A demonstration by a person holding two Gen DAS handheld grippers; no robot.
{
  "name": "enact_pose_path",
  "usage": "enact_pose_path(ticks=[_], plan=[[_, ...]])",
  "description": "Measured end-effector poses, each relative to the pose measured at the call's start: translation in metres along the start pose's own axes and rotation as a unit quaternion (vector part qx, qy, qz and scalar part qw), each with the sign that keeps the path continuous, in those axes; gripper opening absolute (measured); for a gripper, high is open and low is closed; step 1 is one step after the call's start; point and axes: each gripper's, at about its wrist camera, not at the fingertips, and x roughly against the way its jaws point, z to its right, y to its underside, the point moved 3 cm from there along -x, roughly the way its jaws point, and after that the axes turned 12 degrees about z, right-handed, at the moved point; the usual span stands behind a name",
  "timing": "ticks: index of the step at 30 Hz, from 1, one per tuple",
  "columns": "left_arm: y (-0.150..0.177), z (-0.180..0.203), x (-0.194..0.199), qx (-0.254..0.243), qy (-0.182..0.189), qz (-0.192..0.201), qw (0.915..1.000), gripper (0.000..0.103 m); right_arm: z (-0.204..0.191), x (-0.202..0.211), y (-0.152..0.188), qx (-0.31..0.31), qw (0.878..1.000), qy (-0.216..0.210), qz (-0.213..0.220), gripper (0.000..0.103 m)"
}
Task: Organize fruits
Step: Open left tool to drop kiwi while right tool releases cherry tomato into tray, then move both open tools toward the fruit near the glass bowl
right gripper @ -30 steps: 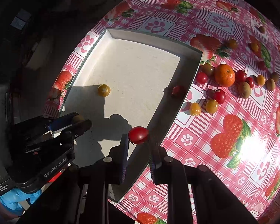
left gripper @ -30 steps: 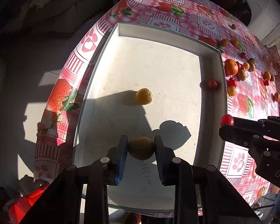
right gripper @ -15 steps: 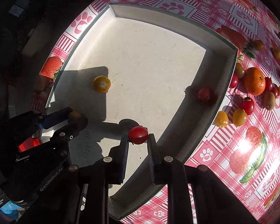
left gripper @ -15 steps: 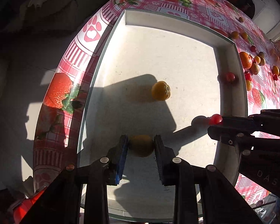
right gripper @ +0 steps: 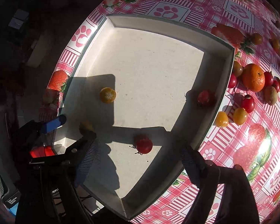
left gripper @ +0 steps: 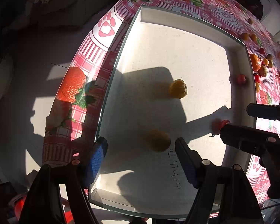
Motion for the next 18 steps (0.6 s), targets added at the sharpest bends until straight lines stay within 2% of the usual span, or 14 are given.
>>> enact_pose_path(ticks=[3,9,18], plan=[[-0.005,0.006,0.004,-0.006,0.0,-0.005,1.0,0.076,0.001,0.013,-0.009,-0.006,1.0,0.003,0.02,0.094],[-0.016,0.037,0.021,-0.024,0.012,-0.003,0.9996,0.076,0.02,0.036,-0.011,-0.025,0.999,0.02,0.032,0.094],[-0.026,0.086,0.042,-0.074,0.038,0.005,0.9965,0.076,0.075,0.06,0.013,-0.084,0.994,0.048,0.041,0.094]])
